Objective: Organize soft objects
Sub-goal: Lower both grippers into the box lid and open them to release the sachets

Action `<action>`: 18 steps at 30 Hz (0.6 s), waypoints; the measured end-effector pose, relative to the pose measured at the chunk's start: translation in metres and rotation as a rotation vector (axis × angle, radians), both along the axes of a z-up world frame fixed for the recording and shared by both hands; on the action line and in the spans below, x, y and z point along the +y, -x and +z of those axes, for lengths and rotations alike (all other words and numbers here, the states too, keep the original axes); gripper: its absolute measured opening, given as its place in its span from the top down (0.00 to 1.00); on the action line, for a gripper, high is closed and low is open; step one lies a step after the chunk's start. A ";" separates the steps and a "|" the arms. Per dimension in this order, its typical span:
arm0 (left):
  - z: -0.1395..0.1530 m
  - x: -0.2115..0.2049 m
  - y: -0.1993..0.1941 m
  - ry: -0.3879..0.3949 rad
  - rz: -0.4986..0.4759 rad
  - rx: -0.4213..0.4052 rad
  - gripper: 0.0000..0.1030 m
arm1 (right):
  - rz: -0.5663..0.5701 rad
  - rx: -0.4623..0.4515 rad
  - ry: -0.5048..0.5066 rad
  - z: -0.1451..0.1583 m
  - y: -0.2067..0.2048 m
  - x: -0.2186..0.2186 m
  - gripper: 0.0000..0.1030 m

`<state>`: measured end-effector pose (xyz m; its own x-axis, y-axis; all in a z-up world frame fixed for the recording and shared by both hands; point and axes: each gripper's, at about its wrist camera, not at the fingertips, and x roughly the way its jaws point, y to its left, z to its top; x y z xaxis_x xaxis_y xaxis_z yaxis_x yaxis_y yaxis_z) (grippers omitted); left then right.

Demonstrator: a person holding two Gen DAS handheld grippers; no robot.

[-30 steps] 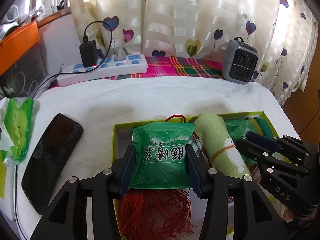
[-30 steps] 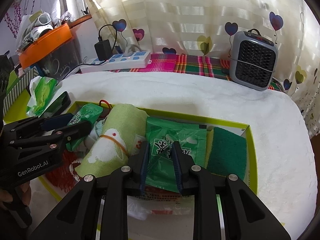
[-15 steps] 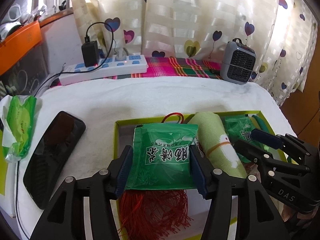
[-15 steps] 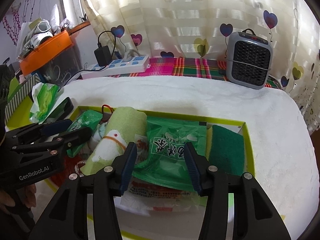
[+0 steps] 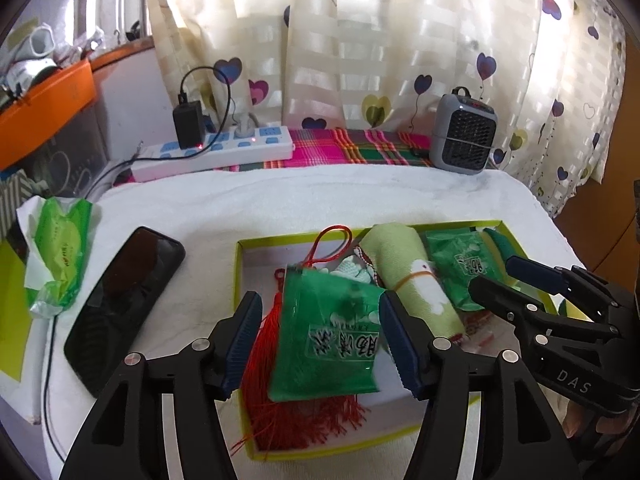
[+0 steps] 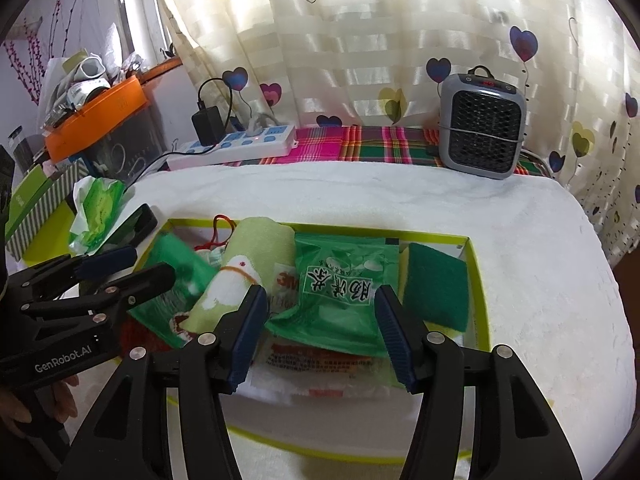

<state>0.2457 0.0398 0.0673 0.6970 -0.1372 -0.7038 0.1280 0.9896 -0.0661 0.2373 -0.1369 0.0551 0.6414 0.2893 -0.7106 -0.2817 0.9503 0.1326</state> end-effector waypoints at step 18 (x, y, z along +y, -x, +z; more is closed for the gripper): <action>0.013 0.001 0.043 0.020 0.012 -0.032 0.40 | -0.013 -0.035 -0.039 0.016 0.038 -0.011 0.44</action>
<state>0.2030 0.0404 0.0801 0.7208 -0.1425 -0.6784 0.1188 0.9896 -0.0816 0.1996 -0.1478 0.0711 0.6696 0.3083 -0.6757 -0.2747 0.9481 0.1603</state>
